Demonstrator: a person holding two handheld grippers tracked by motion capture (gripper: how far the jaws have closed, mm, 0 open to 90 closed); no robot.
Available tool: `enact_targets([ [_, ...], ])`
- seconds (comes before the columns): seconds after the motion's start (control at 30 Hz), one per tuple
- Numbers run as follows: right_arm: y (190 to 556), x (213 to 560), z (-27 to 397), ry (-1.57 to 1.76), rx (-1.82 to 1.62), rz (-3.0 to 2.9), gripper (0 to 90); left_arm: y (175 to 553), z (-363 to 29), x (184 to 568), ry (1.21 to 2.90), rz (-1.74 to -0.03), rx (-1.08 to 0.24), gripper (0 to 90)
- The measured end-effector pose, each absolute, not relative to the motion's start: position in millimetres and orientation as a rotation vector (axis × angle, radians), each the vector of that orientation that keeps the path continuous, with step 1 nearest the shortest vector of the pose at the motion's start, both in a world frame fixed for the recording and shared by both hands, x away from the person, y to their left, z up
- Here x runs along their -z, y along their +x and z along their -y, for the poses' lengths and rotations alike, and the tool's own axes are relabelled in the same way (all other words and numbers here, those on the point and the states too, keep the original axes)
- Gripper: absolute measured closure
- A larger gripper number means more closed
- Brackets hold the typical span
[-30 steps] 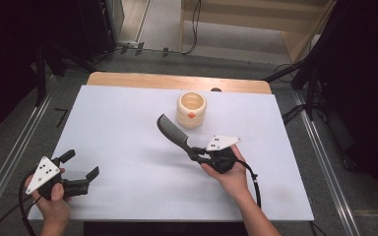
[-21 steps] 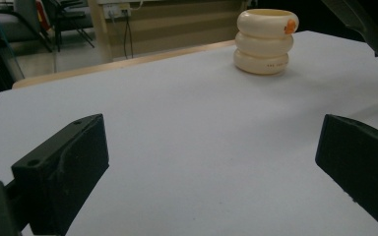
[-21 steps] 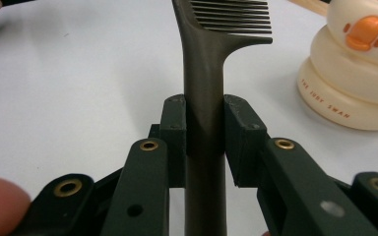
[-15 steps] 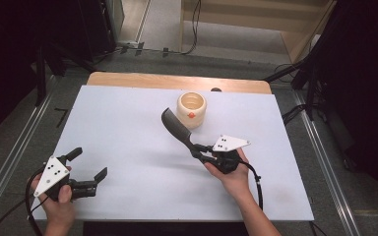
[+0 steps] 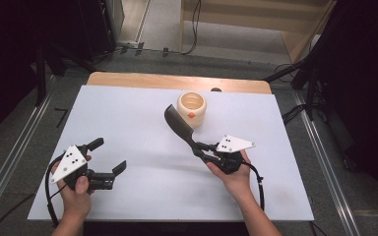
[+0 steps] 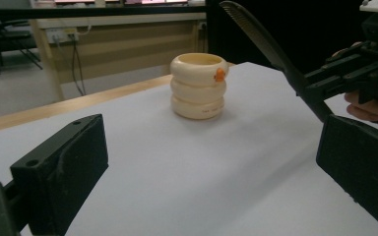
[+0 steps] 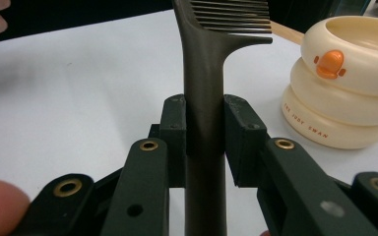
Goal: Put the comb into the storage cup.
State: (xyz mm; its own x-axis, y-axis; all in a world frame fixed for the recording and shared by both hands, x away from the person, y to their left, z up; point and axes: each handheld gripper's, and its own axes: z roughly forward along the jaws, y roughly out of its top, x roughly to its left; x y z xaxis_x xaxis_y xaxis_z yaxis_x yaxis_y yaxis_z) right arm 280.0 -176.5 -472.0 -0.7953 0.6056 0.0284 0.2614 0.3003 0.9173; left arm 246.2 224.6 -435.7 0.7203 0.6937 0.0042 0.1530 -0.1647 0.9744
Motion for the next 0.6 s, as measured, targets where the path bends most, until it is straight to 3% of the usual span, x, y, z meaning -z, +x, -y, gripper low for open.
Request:
enact_targets([
  [0.6,277,472,176,0.769,-1.518,-2.188,70.7,271,-184,421,1.649,-0.641,-0.448,0.0],
])
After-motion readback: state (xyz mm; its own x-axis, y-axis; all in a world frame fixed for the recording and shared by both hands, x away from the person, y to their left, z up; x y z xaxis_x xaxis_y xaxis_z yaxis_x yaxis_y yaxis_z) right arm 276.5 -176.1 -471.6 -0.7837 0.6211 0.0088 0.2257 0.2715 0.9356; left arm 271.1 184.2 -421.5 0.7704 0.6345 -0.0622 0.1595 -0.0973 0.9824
